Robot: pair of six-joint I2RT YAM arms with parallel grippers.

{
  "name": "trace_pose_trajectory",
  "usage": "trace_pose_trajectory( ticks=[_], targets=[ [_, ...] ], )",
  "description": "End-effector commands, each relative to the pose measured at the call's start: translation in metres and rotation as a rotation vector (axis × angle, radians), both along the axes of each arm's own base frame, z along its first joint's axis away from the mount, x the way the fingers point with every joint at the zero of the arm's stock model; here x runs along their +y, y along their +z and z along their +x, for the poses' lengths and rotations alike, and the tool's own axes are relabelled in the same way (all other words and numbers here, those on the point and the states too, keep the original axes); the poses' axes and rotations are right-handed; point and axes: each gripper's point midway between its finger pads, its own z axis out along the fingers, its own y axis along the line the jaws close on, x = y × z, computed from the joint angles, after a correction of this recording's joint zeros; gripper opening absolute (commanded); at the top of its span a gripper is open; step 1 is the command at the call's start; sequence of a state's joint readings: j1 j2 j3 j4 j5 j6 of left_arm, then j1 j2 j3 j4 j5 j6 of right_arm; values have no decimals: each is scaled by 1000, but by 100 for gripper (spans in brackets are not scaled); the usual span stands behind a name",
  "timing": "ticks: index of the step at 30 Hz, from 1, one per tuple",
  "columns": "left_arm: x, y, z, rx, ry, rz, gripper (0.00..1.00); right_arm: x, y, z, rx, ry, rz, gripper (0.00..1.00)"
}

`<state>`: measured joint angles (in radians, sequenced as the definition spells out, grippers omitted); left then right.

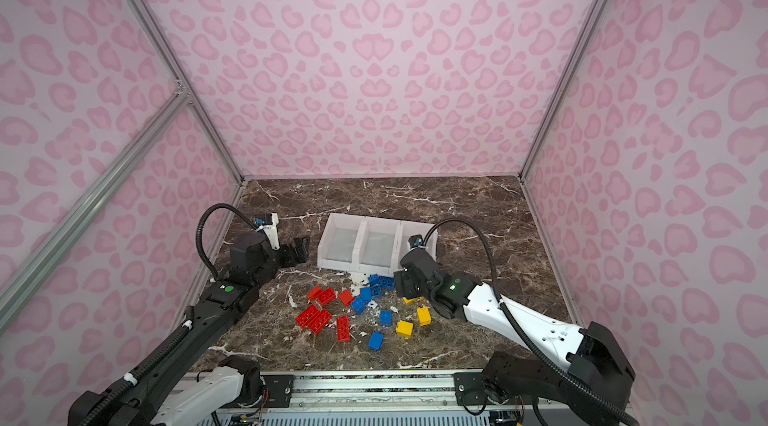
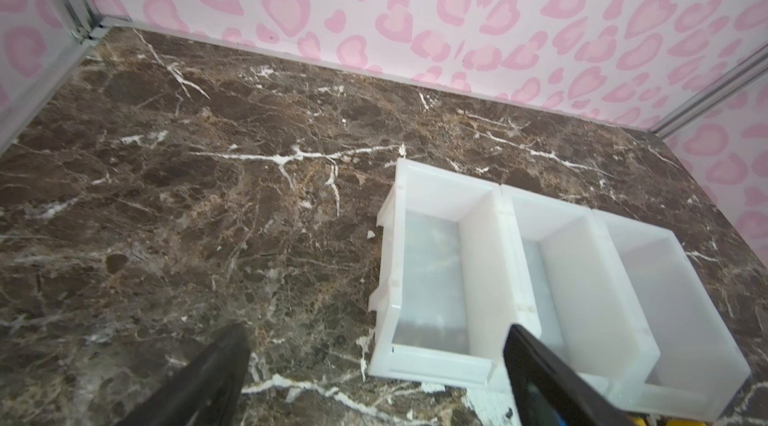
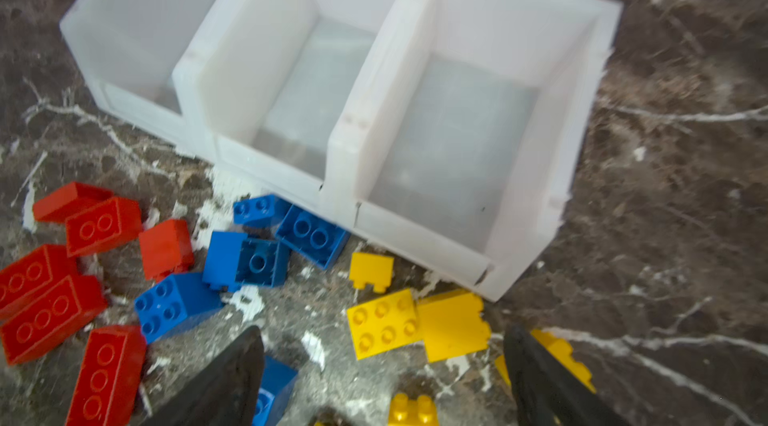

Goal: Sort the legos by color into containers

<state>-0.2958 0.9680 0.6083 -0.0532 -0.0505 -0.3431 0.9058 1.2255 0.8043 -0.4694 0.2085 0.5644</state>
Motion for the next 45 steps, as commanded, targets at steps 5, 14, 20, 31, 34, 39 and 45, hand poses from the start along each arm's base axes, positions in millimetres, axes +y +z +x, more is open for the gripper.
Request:
trace_pose_trajectory(
  ticks=[5,14,20,31,34,39,45],
  targets=[
    [-4,-10,-14,35,15,-26,97,34,-28,-33,98,-46,-25,83],
    [-7,-12,-25,36,2,-45,97,61,-54,-54,160,-70,-18,73],
    [-13,-13,-28,44,-18,-58,97,59,-60,-54,171,-107,-18,58],
    [-16,-17,-31,55,-21,-65,97,55,-76,-54,208,-137,-85,51],
    [-16,-17,-31,56,-23,-62,97,58,-80,-54,219,-131,-87,48],
    [-17,-16,-31,55,-25,-65,97,60,-85,-55,238,-129,-89,43],
    [-17,-16,-32,55,-25,-66,97,58,-85,-55,241,-137,-85,37]
  ],
)
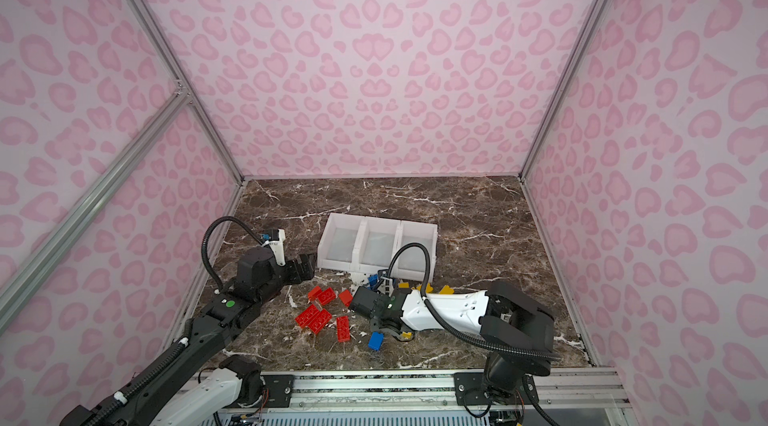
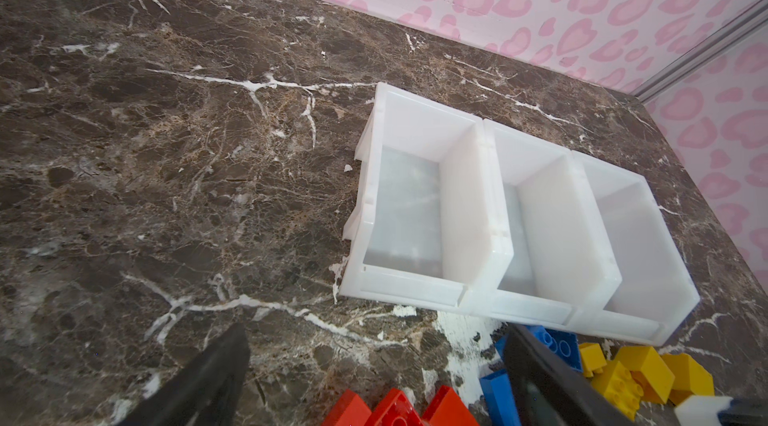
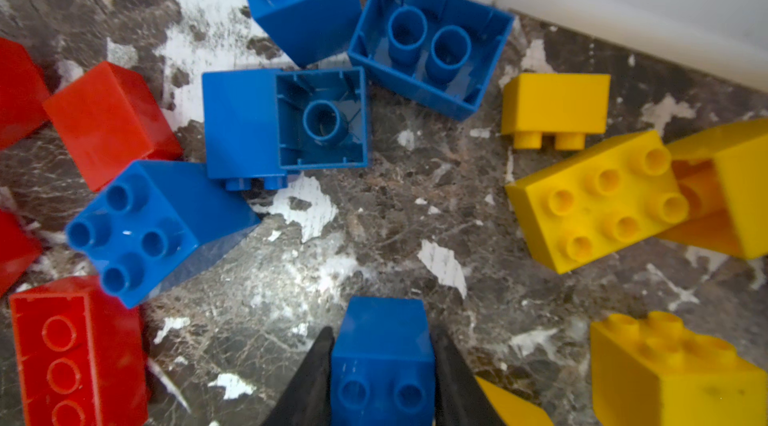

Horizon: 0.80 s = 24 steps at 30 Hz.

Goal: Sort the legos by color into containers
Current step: 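Lift the blue brick and drop it into the middle bin compartment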

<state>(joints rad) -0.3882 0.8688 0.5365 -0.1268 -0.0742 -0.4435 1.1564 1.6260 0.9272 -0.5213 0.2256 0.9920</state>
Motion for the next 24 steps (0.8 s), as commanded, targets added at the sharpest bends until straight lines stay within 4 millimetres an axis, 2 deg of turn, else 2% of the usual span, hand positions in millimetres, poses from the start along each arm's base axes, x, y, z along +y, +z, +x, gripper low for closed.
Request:
trace_pose_trajectory(
  ticks=[1,7,12,15,19,22,24],
  targets=[
    [-1,3,0,-10,-2,-9,97,-3,-2,-1,5,-11,-5,35],
    [0,3,-1,-10,5,-9,97,-4,7,1,-17,-7,-4,31],
    [1,5,-2,-12,9,-14,97,-1,36,16,-71,34,8,30],
    [1,4,-4,-8,13,-18,97,0,66,42,-125,75,6,30],
    [3,4,-6,-6,19,-24,97,5,99,92,-183,118,6,30],
    [4,4,-9,-3,26,-33,97,12,107,130,-195,138,12,30],
    [4,3,-12,2,29,-43,97,16,103,152,-190,139,16,30]
  ],
)
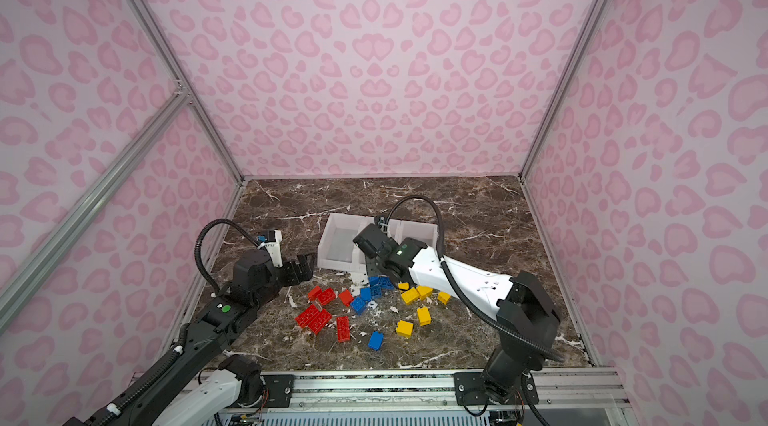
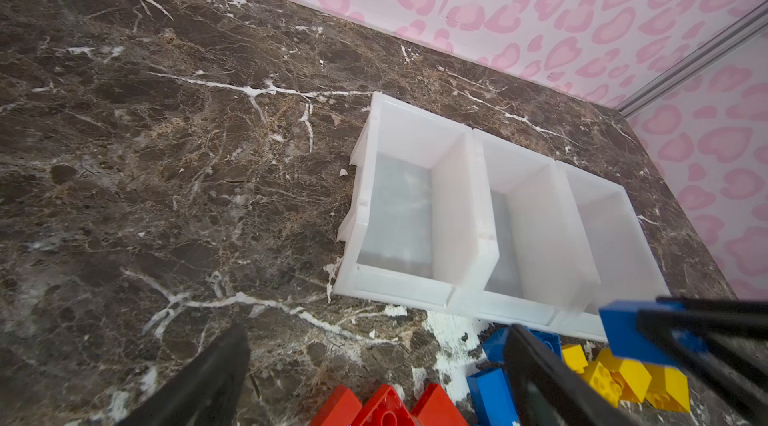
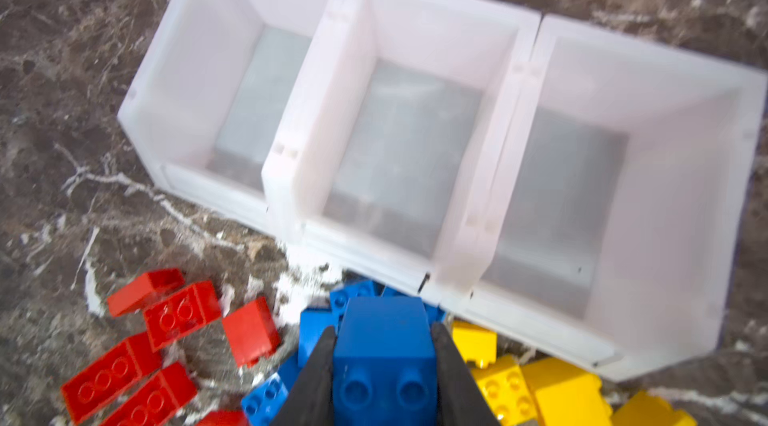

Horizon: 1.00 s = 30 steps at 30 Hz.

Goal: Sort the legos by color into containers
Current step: 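Lift the blue brick and drop it into the middle bin compartment, then grasp a red brick with the left gripper while the right gripper withdraws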

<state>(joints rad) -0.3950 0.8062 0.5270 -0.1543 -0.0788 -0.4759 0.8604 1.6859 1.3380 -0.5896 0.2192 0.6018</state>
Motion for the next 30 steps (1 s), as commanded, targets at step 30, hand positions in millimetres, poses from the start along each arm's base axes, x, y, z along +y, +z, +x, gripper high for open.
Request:
trace_pose_trajectory(
  ticks=[30],
  targets=[
    [6,-32,-30,111,38,-28,97,14,-22,68,34,86,-48,66]
  ],
)
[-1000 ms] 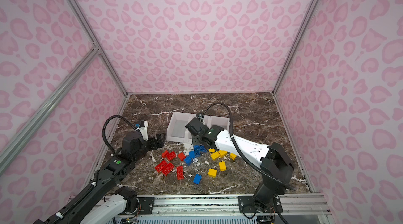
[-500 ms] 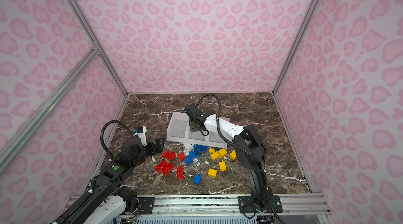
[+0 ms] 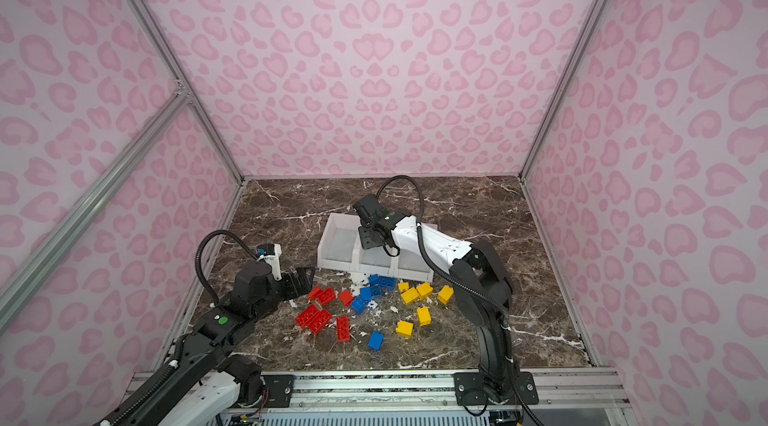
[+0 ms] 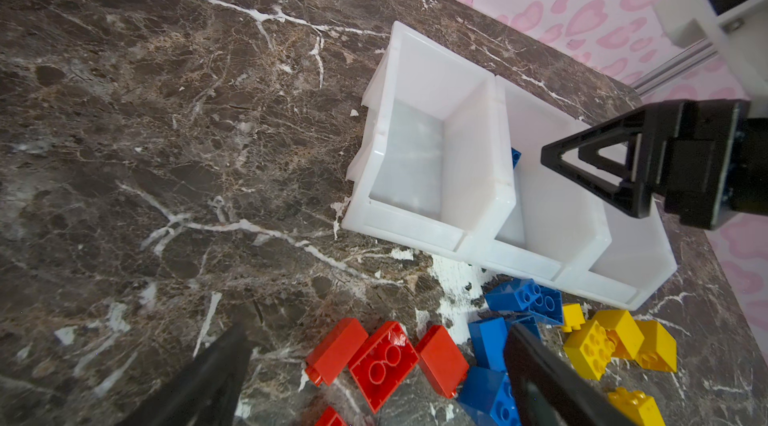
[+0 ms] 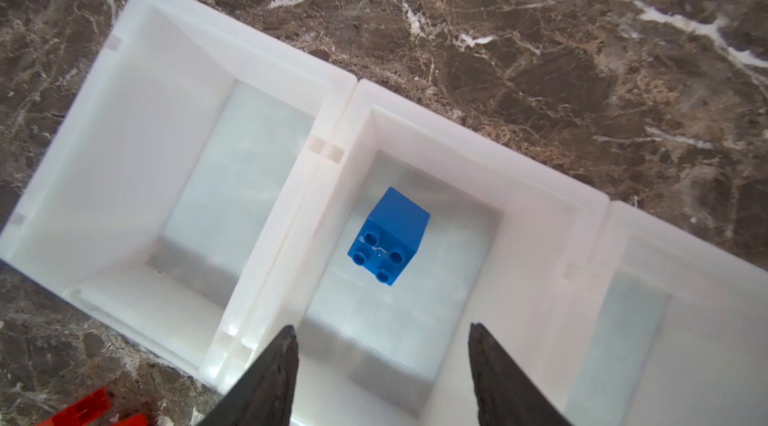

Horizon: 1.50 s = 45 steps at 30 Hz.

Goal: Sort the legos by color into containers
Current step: 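Grasp a red brick with the left gripper while the right gripper withdraws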

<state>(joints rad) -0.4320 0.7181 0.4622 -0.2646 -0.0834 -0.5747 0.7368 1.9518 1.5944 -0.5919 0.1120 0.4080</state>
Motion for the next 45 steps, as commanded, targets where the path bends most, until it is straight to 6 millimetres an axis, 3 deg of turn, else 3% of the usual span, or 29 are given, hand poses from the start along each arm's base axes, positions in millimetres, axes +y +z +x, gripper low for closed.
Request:
trace_pose_trajectory(
  ticks=[1,7,11,22,32,45],
  targets=[
    [4,-3,-3,11,21,23,97,-4,7,-6,-6,-5,9,67],
    [9,-15,-14,72,47,76,98,-7,27,-22,-36,-5,52,67],
    [10,-28,-25,131,53,124,100,-15,25,-40,-29,-10,60,67],
    [20,-63,-54,289,81,264,91,-34,16,-76,-8,-31,89,67],
    [13,-80,-54,379,56,313,89,-42,4,-89,17,-50,114,67],
    [7,-101,-65,521,261,165,90,-41,-1,-96,25,-10,110,67]
  ],
)
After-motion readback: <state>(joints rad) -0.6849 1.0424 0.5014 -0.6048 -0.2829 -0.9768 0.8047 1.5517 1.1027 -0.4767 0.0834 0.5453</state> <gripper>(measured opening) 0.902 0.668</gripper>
